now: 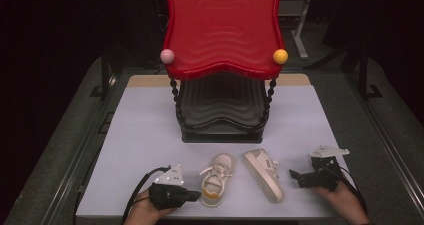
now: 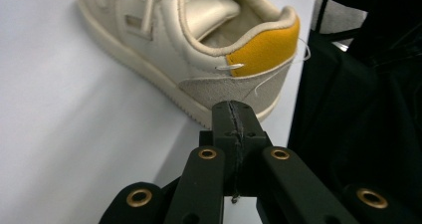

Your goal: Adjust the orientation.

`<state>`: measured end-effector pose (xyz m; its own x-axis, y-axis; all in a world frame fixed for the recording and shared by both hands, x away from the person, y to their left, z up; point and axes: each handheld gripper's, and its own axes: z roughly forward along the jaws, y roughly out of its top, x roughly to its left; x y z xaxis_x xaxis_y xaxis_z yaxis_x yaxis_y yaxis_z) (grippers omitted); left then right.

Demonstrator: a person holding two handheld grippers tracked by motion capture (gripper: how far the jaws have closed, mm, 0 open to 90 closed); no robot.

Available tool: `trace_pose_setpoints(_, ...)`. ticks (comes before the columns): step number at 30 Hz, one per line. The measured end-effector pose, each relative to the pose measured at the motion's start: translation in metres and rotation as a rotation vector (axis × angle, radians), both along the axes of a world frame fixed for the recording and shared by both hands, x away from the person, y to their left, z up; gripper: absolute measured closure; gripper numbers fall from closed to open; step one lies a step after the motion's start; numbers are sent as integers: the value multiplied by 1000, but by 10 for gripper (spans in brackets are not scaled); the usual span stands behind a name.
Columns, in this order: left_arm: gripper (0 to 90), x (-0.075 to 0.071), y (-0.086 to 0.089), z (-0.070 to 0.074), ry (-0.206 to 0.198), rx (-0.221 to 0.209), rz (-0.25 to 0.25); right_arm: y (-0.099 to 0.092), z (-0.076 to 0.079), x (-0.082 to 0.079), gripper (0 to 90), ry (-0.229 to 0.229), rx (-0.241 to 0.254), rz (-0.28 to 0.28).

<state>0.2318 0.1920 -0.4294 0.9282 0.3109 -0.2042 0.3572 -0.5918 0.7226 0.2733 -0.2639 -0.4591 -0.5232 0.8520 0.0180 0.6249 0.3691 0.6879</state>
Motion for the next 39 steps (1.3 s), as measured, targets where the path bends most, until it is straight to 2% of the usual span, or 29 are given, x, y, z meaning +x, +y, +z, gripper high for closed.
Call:
trace_pose_setpoints(5, 900, -2, -10, -1, 9, -9, -24, 0, 0, 0, 12, 1, 0, 0)
trace_pose_setpoints(9, 900, -3, -30, -3, 9, -21, -68, 0, 0, 0, 12, -1, -1, 1)
trace_pose_setpoints(14, 900, -2, -47, -4, 3, -28, -94, 0, 0, 0, 12, 0, 0, 0)
trace_pose_setpoints(20, 899, -4, -56, -1, -14, -27, -114, 0, 0, 0, 12, 1, 1, -1)
trace_pose_setpoints(22, 899, -5, -54, 5, -17, -50, -110, 0, 0, 0, 12, 1, 1, -1)
trace_pose_setpoints(23, 898, -4, -52, 12, -21, -85, -93, 0, 0, 0, 12, 2, 1, -1)
trace_pose_setpoints(26, 867, -3, -50, 19, -25, -113, -80, 0, 0, 0, 12, -1, 0, 1)
trace_pose_setpoints(29, 789, 0, -50, 29, -48, -156, -64, 0, 0, 0, 12, 1, -1, 0)
trace_pose_setpoints(30, 773, 0, -50, 29, -48, -156, -64, 0, 0, 0, 12, 1, -1, 0)
trace_pose_setpoints(31, 758, 2, -53, 33, -57, -177, -54, 0, 0, 0, 12, 0, -1, 1)
trace_pose_setpoints(35, 719, 5, -60, 35, -60, -197, -54, 0, 0, 0, 12, 0, 0, 0)
trace_pose_setpoints(39, 691, 6, -74, 30, -53, -186, -71, 0, 0, 0, 12, -1, 0, 0)
